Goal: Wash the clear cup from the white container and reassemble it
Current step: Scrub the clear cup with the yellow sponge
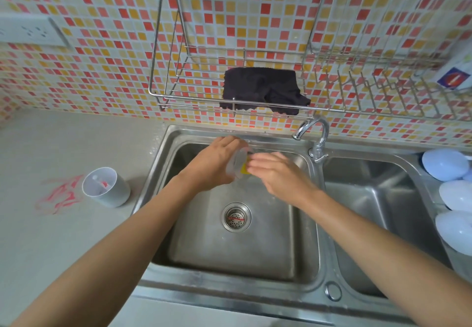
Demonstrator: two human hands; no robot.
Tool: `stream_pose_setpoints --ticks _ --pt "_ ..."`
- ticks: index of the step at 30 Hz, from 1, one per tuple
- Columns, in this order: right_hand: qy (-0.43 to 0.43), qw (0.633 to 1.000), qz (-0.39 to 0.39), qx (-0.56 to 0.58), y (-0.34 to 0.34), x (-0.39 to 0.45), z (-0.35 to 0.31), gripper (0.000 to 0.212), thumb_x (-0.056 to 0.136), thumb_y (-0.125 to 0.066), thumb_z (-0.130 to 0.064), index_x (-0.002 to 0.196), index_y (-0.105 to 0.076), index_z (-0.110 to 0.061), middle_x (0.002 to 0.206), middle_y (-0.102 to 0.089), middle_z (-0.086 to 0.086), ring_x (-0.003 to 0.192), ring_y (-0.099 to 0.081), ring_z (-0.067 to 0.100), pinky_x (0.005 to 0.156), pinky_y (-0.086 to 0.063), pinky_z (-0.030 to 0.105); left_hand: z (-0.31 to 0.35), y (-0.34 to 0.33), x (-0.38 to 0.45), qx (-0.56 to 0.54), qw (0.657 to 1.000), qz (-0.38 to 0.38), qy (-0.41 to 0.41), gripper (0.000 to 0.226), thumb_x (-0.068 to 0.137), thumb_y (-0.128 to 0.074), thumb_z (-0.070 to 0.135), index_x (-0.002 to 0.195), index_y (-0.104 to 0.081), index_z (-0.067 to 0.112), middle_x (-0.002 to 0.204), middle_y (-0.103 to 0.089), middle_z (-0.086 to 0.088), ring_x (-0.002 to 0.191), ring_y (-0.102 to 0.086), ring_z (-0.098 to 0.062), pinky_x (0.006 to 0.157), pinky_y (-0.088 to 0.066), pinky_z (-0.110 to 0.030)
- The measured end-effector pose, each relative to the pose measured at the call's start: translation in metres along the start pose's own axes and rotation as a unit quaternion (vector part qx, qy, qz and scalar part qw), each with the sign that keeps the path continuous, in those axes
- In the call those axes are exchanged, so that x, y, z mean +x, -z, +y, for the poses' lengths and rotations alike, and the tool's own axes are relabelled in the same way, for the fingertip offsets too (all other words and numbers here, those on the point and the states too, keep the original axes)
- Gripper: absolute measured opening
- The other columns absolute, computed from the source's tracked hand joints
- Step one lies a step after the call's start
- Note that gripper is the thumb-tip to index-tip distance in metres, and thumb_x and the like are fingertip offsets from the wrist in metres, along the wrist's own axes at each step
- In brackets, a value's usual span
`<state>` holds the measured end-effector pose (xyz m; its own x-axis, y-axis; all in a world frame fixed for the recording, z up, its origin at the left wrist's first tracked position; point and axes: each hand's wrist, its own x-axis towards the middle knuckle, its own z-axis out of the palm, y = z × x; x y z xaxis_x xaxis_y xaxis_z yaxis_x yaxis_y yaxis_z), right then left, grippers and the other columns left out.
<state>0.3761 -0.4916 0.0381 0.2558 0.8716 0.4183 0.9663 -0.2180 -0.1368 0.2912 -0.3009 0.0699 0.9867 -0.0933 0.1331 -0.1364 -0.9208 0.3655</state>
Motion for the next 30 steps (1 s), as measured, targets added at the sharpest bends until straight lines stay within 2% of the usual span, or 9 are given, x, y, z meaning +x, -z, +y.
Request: stream_pose_setpoints --ticks 3,5,12,16,19,22,25,28,30 --pt "-0.11 0.976 -0.021 0.186 0.002 0.0 -0.012 0.025 0.079 -0.067 0.002 0.096 -0.076 -0.013 0.102 -0.073 0.001 0.099 -0.065 0.014 0.093 -0.048 0.03 -0.004 0.003 -0.001 -0.002 1.0 -0.028 0.008 0.081 0.062 -0.084 0.014 0.133 -0.046 0.02 0.132 -0.05 0.001 0.118 -0.047 -0.02 0.095 -0.037 -0.023" --pt "-0.15 0.96 -0.035 0.232 0.004 -0.001 -0.009 0.024 0.08 -0.068 -0.001 0.098 -0.077 -0.014 0.103 -0.073 -0.002 0.101 -0.064 0.008 0.097 -0.046 0.026 -0.008 0.002 -0.002 -0.012 0.999 -0.045 0.018 0.084 0.062 -0.086 0.018 0.134 -0.044 0.023 0.134 -0.049 0.004 0.12 -0.046 -0.018 0.098 -0.038 -0.024" --pt "0.022 1.0 -0.019 0.012 0.006 -0.001 -0.001 0.03 0.07 -0.077 -0.002 0.098 -0.073 -0.01 0.105 -0.07 0.004 0.105 -0.064 0.025 0.084 -0.055 0.039 -0.01 0.006 0.005 -0.042 0.998 -0.037 0.014 0.085 0.059 -0.088 0.017 0.133 -0.046 0.021 0.13 -0.052 0.004 0.117 -0.048 -0.013 0.095 -0.03 -0.014" --pt "0.033 0.998 0.049 0.0 0.008 0.0 0.001 0.02 0.082 -0.066 0.001 0.098 -0.071 -0.011 0.103 -0.07 0.003 0.105 -0.063 0.025 0.083 -0.052 0.039 -0.01 0.004 0.004 -0.114 0.993 -0.007 0.015 0.09 0.061 -0.085 0.02 0.138 -0.039 0.021 0.133 -0.05 0.003 0.12 -0.048 -0.013 0.102 -0.042 -0.028" --pt "0.033 0.994 0.104 -0.002 0.013 0.002 -0.004 0.019 0.09 -0.059 -0.001 0.1 -0.072 -0.01 0.105 -0.071 0.002 0.106 -0.063 0.023 0.09 -0.05 0.035 -0.009 0.001 0.0 -0.13 0.991 0.028 0.03 0.106 0.06 -0.09 0.029 0.145 -0.027 0.015 0.143 -0.044 -0.004 0.13 -0.04 -0.017 0.109 -0.034 -0.031" --pt "0.028 0.992 0.121 0.001 0.015 0.005 -0.008 0.018 0.091 -0.059 0.0 0.101 -0.072 -0.008 0.104 -0.071 0.004 0.104 -0.064 0.023 0.094 -0.049 0.034 -0.007 -0.008 -0.002 -0.098 0.988 0.119 0.008 0.096 0.055 -0.09 0.033 0.132 -0.039 0.01 0.13 -0.05 -0.007 0.122 -0.044 -0.019 0.102 -0.042 -0.031" --pt "-0.047 0.993 0.072 0.084 0.01 0.007 -0.022 0.019 0.086 -0.065 -0.002 0.103 -0.073 -0.007 0.104 -0.072 0.003 0.1 -0.064 0.02 0.092 -0.049 0.03 -0.009 -0.008 0.0 -0.058 0.989 0.135 0.013 0.079 0.058 -0.081 0.038 0.126 -0.05 0.011 0.121 -0.055 -0.004 0.113 -0.048 -0.022 0.097 -0.045 -0.036" --pt "-0.218 0.943 0.028 0.25 0.012 0.01 -0.038 0.022 0.087 -0.066 -0.006 0.106 -0.073 -0.011 0.105 -0.073 0.001 0.09 -0.065 0.016 0.083 -0.047 0.013 -0.011 0.0 -0.004 0.025 0.996 0.081 0.024 0.082 0.059 -0.085 0.035 0.131 -0.049 0.019 0.126 -0.055 -0.002 0.117 -0.048 -0.026 0.101 -0.041 -0.044" --pt "-0.208 0.944 -0.007 0.257 0.013 0.012 -0.034 0.025 0.086 -0.064 -0.002 0.106 -0.074 -0.013 0.106 -0.073 -0.001 0.092 -0.067 0.017 0.085 -0.048 0.018 -0.01 0.005 -0.006 0.022 0.997 0.071 0.019 0.08 0.061 -0.086 0.025 0.131 -0.05 0.016 0.127 -0.055 -0.004 0.117 -0.047 -0.025 0.099 -0.039 -0.036"
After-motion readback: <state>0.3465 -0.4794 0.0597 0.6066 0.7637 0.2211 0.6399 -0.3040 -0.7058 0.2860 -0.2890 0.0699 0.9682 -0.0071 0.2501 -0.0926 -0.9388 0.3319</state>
